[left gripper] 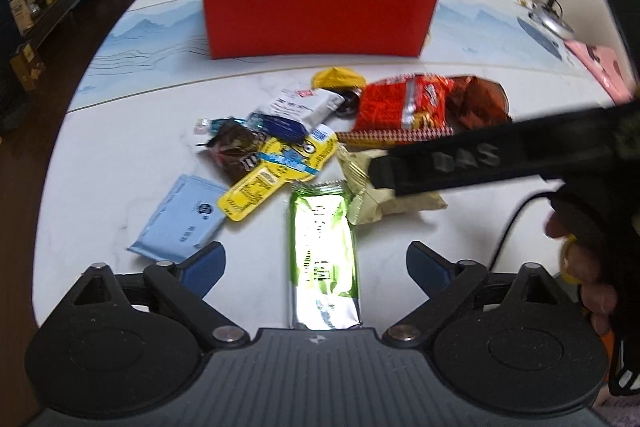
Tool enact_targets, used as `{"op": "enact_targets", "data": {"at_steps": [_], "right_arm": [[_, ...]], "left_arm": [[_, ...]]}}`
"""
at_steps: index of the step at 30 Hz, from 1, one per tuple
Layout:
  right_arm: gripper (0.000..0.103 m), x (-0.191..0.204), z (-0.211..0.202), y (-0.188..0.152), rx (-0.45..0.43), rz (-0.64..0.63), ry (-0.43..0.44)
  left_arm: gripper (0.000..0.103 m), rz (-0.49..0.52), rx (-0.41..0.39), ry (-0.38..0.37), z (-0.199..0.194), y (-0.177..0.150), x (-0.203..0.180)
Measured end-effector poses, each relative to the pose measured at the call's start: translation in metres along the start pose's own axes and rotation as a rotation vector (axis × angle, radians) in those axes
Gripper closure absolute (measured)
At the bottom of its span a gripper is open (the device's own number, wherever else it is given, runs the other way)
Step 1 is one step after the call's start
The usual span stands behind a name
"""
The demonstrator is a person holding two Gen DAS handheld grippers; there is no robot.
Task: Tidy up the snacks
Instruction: 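Grasp the green wafer bar with the left tool while the right tool grasps the cream pastry packet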
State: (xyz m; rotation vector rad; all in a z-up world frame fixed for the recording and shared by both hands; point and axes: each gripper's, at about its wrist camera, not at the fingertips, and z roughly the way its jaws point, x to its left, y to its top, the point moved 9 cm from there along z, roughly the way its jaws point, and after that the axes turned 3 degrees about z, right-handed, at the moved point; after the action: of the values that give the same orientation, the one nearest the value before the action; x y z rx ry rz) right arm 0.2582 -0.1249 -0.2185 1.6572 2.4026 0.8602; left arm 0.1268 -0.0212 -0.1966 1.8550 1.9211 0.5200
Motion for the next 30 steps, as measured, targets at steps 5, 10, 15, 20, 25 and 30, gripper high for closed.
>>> {"op": "enact_targets", "data": {"at_steps": [5, 10, 15, 20, 25, 30], "right_arm": [[0.016, 0.003, 0.014, 0.001, 0.035, -0.010, -0.004], [0.027, 0.004, 0.021, 0.001, 0.054, -0.028, -0.012], [0.045, 0.006, 0.020, 0.000, 0.050, -0.027, 0.002], [0.052, 0.003, 0.013, 0.000, 0.033, -0.013, 0.006], [0.056, 0.004, 0.008, -0.005, 0.031, -0.003, 0.018], [0.057, 0.004, -0.001, -0.010, 0.024, 0.006, 0.023]], "left_arm": [[0.011, 0.004, 0.044, -0.025, 0.019, -0.002, -0.003], [0.011, -0.011, 0.068, -0.007, 0.031, -0.003, 0.003], [0.025, 0.003, 0.082, -0.026, 0.038, -0.004, -0.001], [0.044, 0.011, 0.110, -0.037, 0.044, -0.009, -0.002], [0.058, 0.005, 0.106, -0.039, 0.043, -0.008, 0.000], [0.060, -0.022, 0.104, -0.051, 0.040, -0.009, 0.003]]}}
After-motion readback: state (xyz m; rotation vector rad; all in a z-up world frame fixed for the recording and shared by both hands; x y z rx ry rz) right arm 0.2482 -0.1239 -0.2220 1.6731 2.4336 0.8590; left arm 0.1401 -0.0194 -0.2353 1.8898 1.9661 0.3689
